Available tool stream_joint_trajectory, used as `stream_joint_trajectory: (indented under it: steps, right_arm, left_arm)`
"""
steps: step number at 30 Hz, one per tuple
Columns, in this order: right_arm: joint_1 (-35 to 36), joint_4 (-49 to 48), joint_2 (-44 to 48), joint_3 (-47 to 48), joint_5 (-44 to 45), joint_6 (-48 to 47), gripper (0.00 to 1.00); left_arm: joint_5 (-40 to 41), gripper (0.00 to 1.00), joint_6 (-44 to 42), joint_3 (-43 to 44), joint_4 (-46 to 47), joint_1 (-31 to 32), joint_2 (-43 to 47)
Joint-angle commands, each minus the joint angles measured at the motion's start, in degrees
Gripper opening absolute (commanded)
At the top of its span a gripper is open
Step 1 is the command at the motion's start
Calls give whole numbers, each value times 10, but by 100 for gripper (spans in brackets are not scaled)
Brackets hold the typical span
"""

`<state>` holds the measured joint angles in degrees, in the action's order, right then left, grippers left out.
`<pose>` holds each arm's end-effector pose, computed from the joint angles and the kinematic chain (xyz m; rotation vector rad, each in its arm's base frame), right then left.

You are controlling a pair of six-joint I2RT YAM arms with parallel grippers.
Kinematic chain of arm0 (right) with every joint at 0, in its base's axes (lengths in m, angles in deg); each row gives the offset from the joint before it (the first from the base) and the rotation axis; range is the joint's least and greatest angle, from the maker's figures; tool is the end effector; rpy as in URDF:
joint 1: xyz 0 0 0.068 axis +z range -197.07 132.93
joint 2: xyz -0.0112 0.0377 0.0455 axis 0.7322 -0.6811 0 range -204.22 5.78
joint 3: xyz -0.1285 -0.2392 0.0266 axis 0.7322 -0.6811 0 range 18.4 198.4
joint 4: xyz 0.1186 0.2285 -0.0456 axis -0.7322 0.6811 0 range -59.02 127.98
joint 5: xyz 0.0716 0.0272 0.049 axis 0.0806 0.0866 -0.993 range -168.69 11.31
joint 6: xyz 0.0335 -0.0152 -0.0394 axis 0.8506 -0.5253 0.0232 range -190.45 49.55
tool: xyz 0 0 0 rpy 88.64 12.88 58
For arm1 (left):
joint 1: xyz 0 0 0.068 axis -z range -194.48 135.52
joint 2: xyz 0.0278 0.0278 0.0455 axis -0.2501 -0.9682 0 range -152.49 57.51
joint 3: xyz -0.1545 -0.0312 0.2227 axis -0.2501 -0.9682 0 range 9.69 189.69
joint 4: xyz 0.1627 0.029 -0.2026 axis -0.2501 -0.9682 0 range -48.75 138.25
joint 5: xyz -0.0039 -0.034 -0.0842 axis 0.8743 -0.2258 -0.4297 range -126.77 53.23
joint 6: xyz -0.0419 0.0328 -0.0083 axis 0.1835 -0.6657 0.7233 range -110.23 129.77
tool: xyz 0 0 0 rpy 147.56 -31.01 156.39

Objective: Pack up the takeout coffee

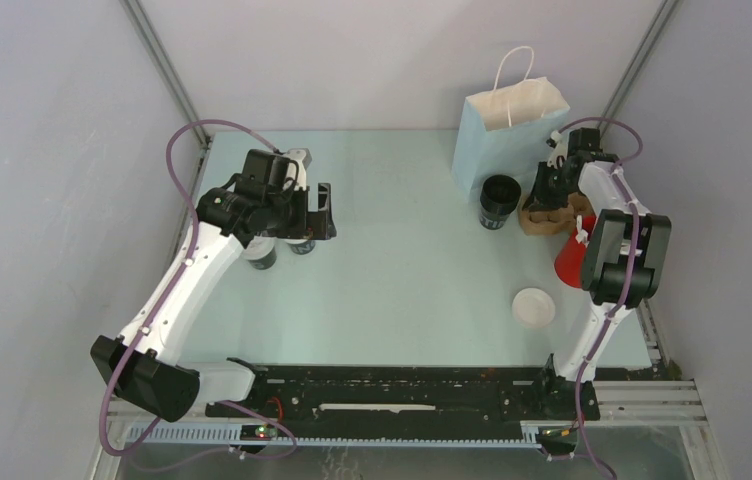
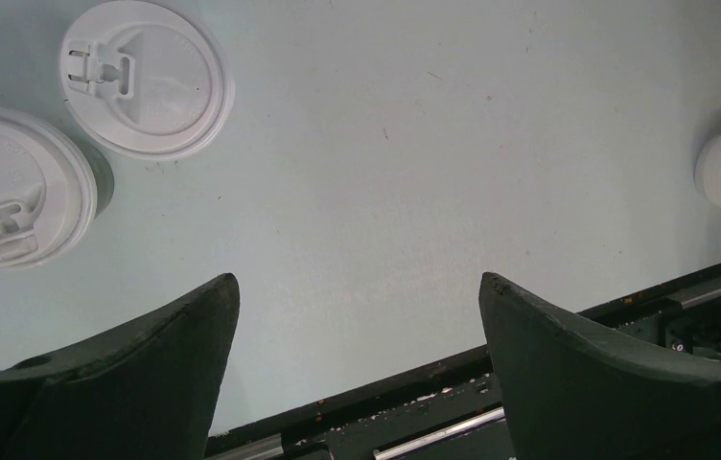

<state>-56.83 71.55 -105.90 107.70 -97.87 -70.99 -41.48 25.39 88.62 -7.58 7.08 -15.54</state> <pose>0.4118 -0.0591 0.2252 0.1044 2.6183 0.3840 0.2323 -0.0950 0.3671 0.1655 2.4718 -0.3845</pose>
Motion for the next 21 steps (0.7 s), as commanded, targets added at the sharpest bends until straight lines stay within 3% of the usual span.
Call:
stream_joint_trajectory:
  steps: [1, 5, 21]
  right_arm:
    - [-11, -2, 24, 21, -2, 3, 16]
    - [-19, 5, 48, 19, -8, 1, 8]
    - [-26, -3, 177, 30, 47, 26, 7]
  left_arm:
    - [-2, 100, 2, 18, 8, -4, 5]
    - [-4, 100, 3, 18, 9, -4, 4]
    - [-18, 100, 18, 11, 20, -4, 10]
